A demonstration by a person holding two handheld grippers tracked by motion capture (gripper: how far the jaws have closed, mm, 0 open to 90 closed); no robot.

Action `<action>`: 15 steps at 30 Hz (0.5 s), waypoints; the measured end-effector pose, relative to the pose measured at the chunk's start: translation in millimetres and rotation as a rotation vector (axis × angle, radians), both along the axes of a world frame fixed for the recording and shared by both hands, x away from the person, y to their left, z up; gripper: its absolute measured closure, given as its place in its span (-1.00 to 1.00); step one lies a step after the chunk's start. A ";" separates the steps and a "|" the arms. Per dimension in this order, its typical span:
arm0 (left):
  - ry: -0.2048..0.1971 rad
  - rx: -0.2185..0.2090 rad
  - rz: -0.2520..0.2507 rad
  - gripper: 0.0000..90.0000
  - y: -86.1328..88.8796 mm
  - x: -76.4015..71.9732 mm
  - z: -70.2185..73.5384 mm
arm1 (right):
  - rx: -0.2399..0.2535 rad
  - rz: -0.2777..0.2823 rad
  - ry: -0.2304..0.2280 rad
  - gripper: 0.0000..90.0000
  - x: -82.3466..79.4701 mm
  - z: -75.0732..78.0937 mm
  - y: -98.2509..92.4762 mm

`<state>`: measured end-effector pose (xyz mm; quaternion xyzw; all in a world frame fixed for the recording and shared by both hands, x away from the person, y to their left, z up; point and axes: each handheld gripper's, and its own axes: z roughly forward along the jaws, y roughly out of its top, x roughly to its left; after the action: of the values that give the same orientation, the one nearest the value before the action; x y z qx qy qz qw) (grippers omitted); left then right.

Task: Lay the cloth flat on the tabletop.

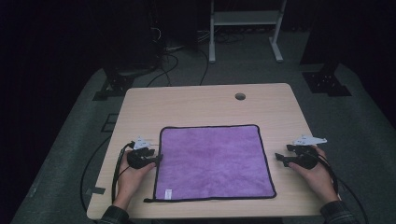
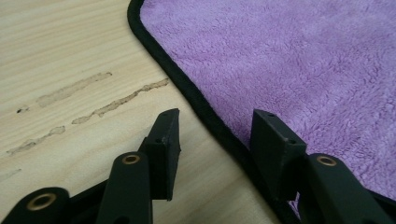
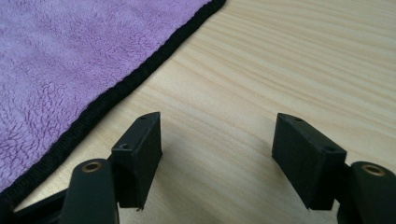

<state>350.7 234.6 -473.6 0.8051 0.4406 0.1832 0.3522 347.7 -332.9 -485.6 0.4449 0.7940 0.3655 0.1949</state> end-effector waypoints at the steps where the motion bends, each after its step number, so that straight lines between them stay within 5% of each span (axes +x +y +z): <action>1: 0.004 0.004 0.004 0.22 -0.6 -0.6 0.5 | 0.000 0.001 0.000 -0.30 0.0 0.0 0.1; 8: 0.023 -0.032 0.029 0.59 -5.7 -4.2 0.8 | 0.000 0.003 0.001 -0.31 0.0 0.0 0.1; 15: 0.081 -0.122 0.062 0.94 -4.7 -1.9 0.2 | 0.000 0.003 0.001 -0.31 0.0 0.0 0.1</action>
<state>348.8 230.0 -473.4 0.7750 0.4894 0.1341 0.3767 347.7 -332.8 -485.6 0.4440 0.7947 0.3655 0.1941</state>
